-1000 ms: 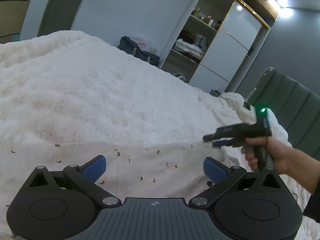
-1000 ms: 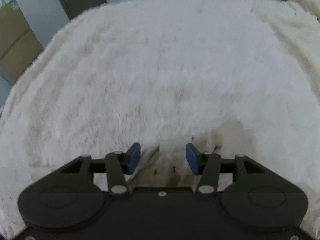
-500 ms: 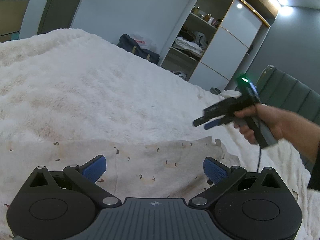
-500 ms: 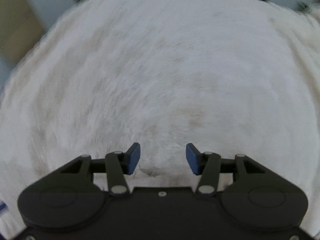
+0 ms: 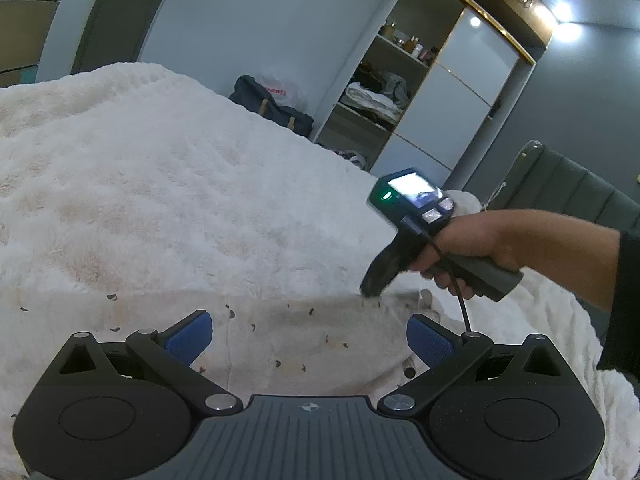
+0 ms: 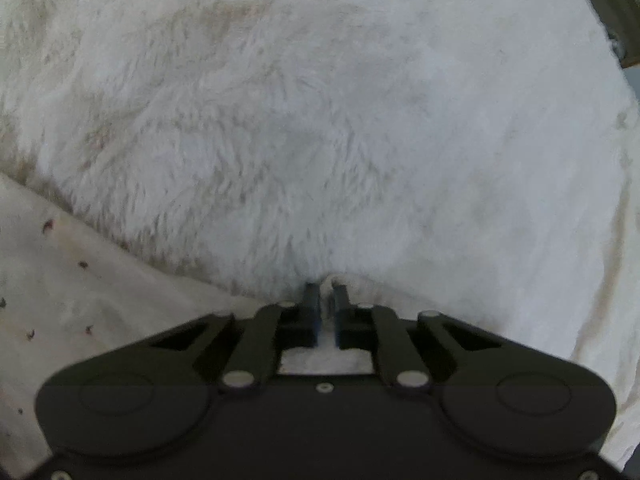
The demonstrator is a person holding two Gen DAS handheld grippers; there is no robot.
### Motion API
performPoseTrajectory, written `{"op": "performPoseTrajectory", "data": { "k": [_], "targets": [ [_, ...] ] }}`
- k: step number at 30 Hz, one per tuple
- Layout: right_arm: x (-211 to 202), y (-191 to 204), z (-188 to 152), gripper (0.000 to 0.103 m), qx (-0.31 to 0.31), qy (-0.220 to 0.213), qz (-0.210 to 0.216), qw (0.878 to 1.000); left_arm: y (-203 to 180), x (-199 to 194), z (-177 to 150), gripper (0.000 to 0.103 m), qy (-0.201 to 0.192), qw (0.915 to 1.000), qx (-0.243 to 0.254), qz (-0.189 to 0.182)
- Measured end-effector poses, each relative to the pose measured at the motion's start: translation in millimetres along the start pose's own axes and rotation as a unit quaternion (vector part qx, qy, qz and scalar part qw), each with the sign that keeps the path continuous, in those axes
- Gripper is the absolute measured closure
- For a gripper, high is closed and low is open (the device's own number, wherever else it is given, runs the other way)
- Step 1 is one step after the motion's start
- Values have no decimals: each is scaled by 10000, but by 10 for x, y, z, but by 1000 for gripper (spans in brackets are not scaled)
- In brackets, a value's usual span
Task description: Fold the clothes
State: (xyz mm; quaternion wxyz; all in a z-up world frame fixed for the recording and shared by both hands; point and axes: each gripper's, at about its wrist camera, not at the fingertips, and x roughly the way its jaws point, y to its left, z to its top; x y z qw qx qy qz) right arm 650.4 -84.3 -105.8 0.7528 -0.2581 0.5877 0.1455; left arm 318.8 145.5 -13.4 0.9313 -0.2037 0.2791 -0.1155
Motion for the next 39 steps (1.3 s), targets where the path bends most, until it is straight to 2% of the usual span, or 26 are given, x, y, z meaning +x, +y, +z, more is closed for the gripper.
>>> {"op": "performPoseTrajectory", "data": {
  "k": [2,3,5,7,8,10,12,14,16,17,18,20,21,22,24,25,26,27,28,29,30,33,35,39],
  "targets": [
    [-238,-197,7,100,674,-748,278,9945,11,-13,6,0,-20,10000,-26,-9],
    [-364,-301,-56,100,1042,-1183,441,9865,14,-18,10,0,-32,10000,-40,-14],
    [-571,-497,-191,103,1747,-1940,742,9625,10,-18,13,0,-40,10000,-61,-21],
    [-618,-700,-297,98,2360,-2287,1156,9373,6,-12,8,0,-22,10000,-59,-16],
    [-603,-769,-346,96,2480,-2257,1165,9349,4,-8,3,0,-6,10000,-48,-12],
    [-615,-847,-413,91,2478,-2380,906,9347,-14,3,-8,0,29,10000,7,6],
    [-663,-975,-536,89,2448,-2468,894,9334,-21,10,-6,0,48,10000,48,22],
    [-666,-1064,-568,73,2353,-2412,906,9371,-18,31,-2,0,61,10000,67,28],
    [-677,-1122,-660,64,2150,-2362,793,9443,-4,49,0,0,85,9999,58,31],
    [-724,-1107,-674,64,2046,-2317,810,9476,3,55,-1,0,96,9999,52,30],
    [-738,-1080,-746,63,1906,-2285,980,9497,6,58,-3,0,106,9999,54,29],
    [-842,-1061,-982,50,1632,-2253,1374,9506,1,61,-3,0,120,9999,66,34],
    [-818,-996,-1025,47,1496,-2265,1465,9512,-3,57,-3,0,120,9999,67,29],
    [-794,-931,-1069,40,1360,-2276,1555,9516,-8,55,-4,0,122,9999,69,21],
    [-723,-821,-1121,38,1133,-2266,1643,9533,-25,50,-10,0,118,9999,93,20],
    [-595,-698,-1130,39,915,-2179,1568,9589,-34,51,-14,0,121,9999,109,30],
    [-526,-647,-1109,53,809,-2087,1527,9626,-37,59,-20,0,129,9998,119,42],
    [-455,-597,-1086,69,708,-1990,1490,9660,-39,71,-26,0,141,9998,126,47],
    [-310,-580,-988,103,783,-1717,1613,9687,-45,86,-33,0,159,9998,138,50],
    [-167,-562,-890,102,856,-1450,1731,9704,-53,101,-39,0,177,9997,165,58],
    [-117,-548,-798,102,898,-1497,1681,9702,-64,113,-45,0,192,9996,210,73],
    [-269,-622,-701,103,1223,-2216,1843,9497,-78,148,-59,0,225,9992,307,132],
    [-391,-686,-681,103,1482,-2691,2055,9292,-75,183,-66,0,256,9991,311,138],
    [-198,-624,-752,99,1164,-2668,1688,9417,-75,231,-87,0,312,9989,317,127]
  ]
}}
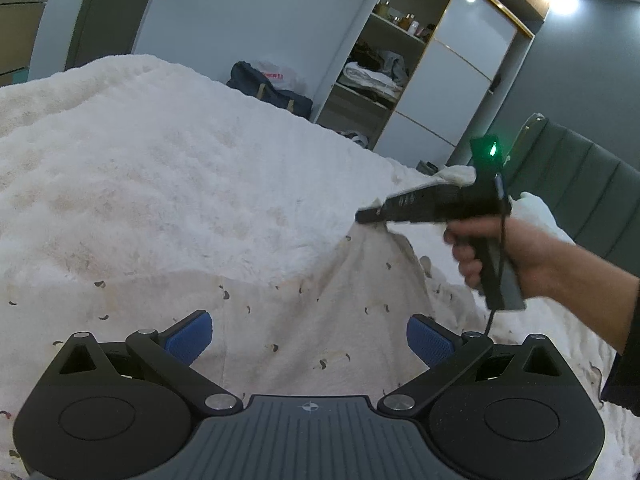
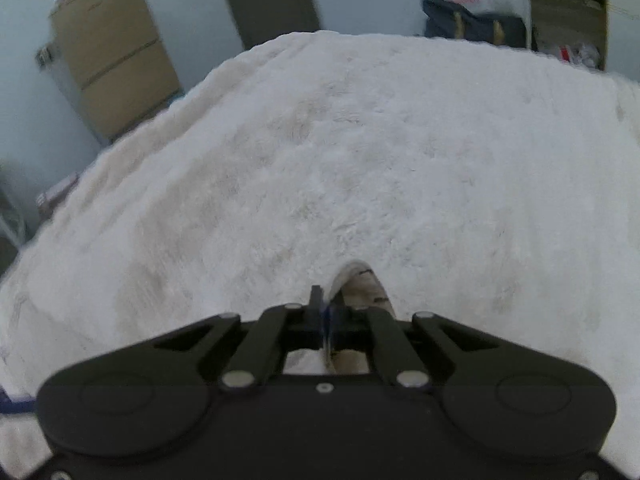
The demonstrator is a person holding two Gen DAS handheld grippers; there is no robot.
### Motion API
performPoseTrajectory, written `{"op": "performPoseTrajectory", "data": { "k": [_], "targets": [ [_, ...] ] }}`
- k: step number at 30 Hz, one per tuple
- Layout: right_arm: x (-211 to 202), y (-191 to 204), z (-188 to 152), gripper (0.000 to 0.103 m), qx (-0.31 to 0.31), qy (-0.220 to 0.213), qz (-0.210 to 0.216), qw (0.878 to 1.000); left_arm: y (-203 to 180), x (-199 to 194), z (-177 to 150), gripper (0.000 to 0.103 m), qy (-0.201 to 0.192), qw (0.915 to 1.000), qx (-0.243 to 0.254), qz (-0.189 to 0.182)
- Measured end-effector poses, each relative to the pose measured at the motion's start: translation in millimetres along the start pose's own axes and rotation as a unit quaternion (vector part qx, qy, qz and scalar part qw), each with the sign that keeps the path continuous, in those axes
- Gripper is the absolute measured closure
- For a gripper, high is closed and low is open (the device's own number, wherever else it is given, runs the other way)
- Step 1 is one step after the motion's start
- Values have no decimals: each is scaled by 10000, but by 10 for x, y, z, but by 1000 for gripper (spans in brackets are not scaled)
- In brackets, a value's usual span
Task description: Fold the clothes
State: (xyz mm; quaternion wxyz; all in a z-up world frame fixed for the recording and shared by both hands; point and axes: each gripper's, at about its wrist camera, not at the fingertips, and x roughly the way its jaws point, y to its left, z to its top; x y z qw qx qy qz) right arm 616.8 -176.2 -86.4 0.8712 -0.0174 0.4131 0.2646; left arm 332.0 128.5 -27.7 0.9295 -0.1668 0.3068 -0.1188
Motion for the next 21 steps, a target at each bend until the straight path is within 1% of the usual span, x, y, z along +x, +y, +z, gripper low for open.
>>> {"op": "performPoseTrajectory", "data": {
  "k": [2,3,4,5,6,7,8,10,13,15,18,20,21],
  "targets": [
    [144,-102,-153,85,-93,382,-595,9975,-15,17,-19,0,36,10000,47,8],
    [160,-106,-186,82,-107,473,-672,9966,-26,22,-27,0,48,10000,77,11],
    [160,-137,-238,73,-87,557,-774,9954,-38,22,-31,0,50,9999,104,10],
    [86,-154,-267,66,-55,406,-811,9959,-47,18,-32,0,45,9999,117,7],
    [31,-162,-272,64,-42,277,-829,9962,-54,14,-33,0,44,9999,132,1],
    [-143,-178,-280,59,-24,-33,-917,9958,-59,14,-33,0,46,9999,142,-5],
    [-281,-176,-275,53,-33,-210,-1047,9943,-58,15,-33,0,49,9999,142,-4],
    [-536,-196,-249,52,-61,-448,-1195,9918,-50,18,-37,0,60,9999,120,-9],
    [-793,-153,-325,52,-58,-683,-1108,9915,-57,24,-34,0,61,9999,118,-10],
    [-885,-150,-397,52,8,-755,-1115,9909,-67,17,-30,0,52,9999,130,-10],
    [-885,-169,-524,55,155,-691,-1243,9897,-60,16,-41,0,58,9999,111,31],
    [-771,-238,-547,58,171,-574,-1358,9889,-54,16,-49,0,69,9999,77,40],
    [-728,-272,-497,59,267,-583,-1364,9886,-51,14,-51,0,72,9999,59,41]
  ]
}}
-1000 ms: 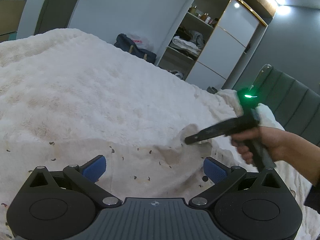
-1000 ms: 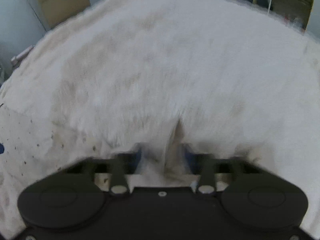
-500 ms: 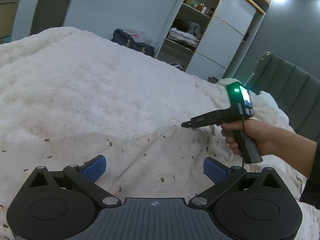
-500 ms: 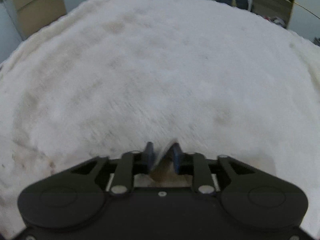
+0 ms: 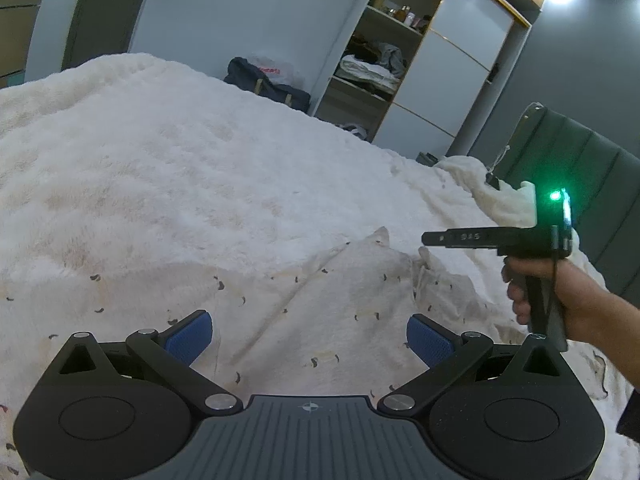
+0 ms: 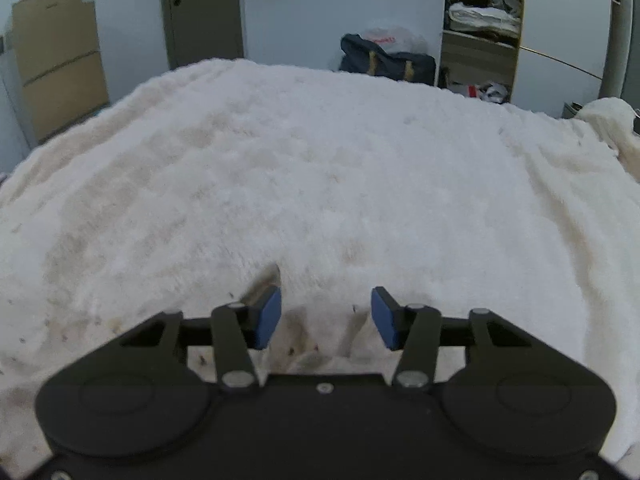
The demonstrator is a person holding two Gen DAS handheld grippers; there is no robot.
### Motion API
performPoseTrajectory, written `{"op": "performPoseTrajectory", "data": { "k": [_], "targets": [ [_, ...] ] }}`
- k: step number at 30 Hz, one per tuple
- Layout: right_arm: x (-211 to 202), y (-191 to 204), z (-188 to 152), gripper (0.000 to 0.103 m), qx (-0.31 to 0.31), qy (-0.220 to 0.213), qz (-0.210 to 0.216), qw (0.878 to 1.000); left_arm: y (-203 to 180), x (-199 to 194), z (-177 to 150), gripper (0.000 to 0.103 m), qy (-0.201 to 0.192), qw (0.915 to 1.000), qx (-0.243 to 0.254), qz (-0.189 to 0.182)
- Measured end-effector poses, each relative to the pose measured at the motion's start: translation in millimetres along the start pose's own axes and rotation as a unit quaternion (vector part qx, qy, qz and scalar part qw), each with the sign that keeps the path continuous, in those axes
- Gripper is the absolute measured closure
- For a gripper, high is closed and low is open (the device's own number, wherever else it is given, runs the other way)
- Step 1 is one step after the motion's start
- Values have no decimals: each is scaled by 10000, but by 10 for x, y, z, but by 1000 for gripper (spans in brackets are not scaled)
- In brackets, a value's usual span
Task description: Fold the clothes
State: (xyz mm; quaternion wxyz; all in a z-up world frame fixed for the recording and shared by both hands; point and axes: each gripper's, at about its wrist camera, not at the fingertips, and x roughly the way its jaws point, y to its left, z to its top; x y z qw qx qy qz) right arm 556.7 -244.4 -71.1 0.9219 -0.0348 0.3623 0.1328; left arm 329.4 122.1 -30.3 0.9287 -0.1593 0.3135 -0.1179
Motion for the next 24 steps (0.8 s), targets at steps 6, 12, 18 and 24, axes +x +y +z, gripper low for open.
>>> {"op": "performPoseTrajectory", "data": {
  "k": [6,12,18,24],
  "targets": [
    [403,143,391,57,-980,718,191,9924,7,-7,13,0,-2,10000,46,8],
    [814,414,423,53,-4175,2376,1175,8691,54,42,3,0,78,9999,48,55],
    [1130,411,566,54,-4435,2404,2005,8399,37,158,-58,0,245,9993,219,195],
    [1476,452,529,102,-4608,3096,2366,7974,-37,317,-182,0,476,9967,565,328]
  ]
}}
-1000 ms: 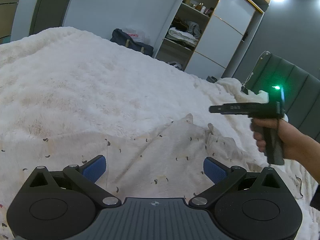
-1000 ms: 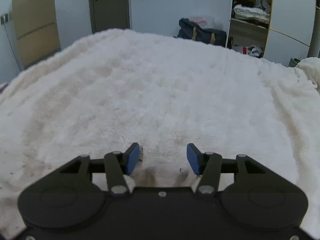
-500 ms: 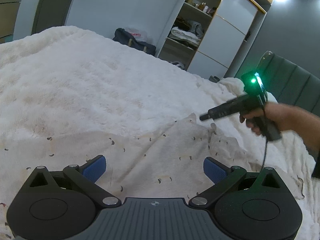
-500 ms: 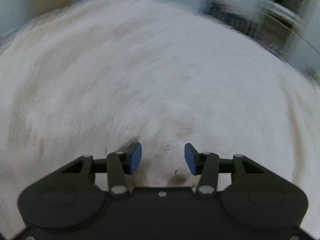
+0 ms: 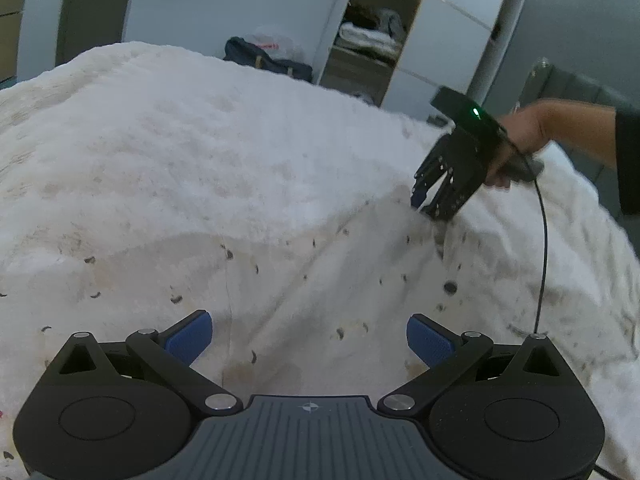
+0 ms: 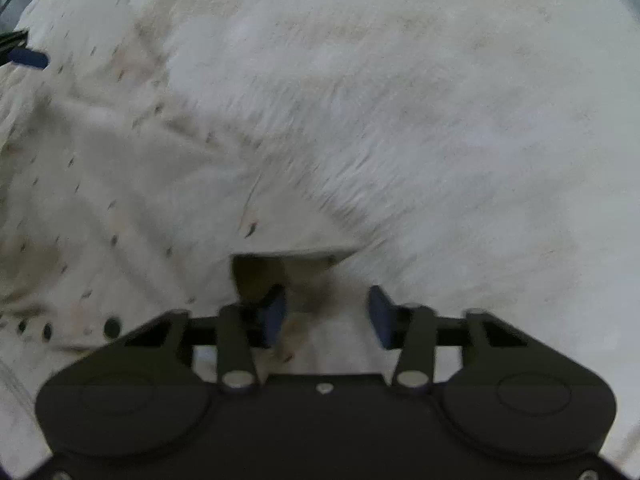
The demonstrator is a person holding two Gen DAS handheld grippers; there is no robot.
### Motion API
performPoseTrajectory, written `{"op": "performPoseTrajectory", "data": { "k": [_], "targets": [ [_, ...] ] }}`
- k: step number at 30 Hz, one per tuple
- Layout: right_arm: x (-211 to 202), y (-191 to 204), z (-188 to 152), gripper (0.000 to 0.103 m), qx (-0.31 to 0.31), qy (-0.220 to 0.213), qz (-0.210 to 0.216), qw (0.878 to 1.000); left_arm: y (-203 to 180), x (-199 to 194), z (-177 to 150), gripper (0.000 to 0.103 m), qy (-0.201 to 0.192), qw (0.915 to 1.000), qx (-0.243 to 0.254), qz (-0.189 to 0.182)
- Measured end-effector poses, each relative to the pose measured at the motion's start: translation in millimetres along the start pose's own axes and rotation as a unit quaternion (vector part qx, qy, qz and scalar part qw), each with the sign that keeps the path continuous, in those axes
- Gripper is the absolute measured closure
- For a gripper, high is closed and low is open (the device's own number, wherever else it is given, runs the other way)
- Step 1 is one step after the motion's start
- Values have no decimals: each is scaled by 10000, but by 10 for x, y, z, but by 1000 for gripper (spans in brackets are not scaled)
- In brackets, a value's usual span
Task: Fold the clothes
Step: 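Lift the held hem up with the right tool, shaking the shirt out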
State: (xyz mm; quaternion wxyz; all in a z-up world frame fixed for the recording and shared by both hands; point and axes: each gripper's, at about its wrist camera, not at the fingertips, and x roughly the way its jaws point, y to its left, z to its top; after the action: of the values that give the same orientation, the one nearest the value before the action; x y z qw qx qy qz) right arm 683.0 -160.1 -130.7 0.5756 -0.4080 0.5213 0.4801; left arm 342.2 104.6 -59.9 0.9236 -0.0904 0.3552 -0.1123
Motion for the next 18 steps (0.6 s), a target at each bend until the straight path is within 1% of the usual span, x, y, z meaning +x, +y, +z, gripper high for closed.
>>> {"op": "performPoseTrajectory", "data": {
  "k": [2,6,8,10,12,14,16,18],
  "targets": [
    [2,-41,-20,103,4,10,40,10000,-23,43,-33,0,63,10000,62,5],
    [-103,-70,-113,103,36,-232,14,9997,-52,94,-85,0,150,9998,111,-23],
    [-97,-68,-155,99,-56,-299,-69,9995,-60,107,-98,0,158,9998,109,-36],
    [-41,-62,-164,98,-103,-230,-72,9997,-65,114,-105,0,166,9998,115,-31],
    [14,29,-144,101,-181,-137,-120,9997,-74,113,-106,0,174,9998,123,-15],
    [-18,56,-113,102,-254,-225,-327,9989,-73,134,-109,0,202,9997,98,-5],
    [-157,-5,-149,102,-87,-606,-637,9961,-82,147,-110,0,224,9997,92,-17],
    [-298,-79,-239,102,120,-965,-955,9907,-101,145,-116,0,226,9997,126,-14]
  ]
}}
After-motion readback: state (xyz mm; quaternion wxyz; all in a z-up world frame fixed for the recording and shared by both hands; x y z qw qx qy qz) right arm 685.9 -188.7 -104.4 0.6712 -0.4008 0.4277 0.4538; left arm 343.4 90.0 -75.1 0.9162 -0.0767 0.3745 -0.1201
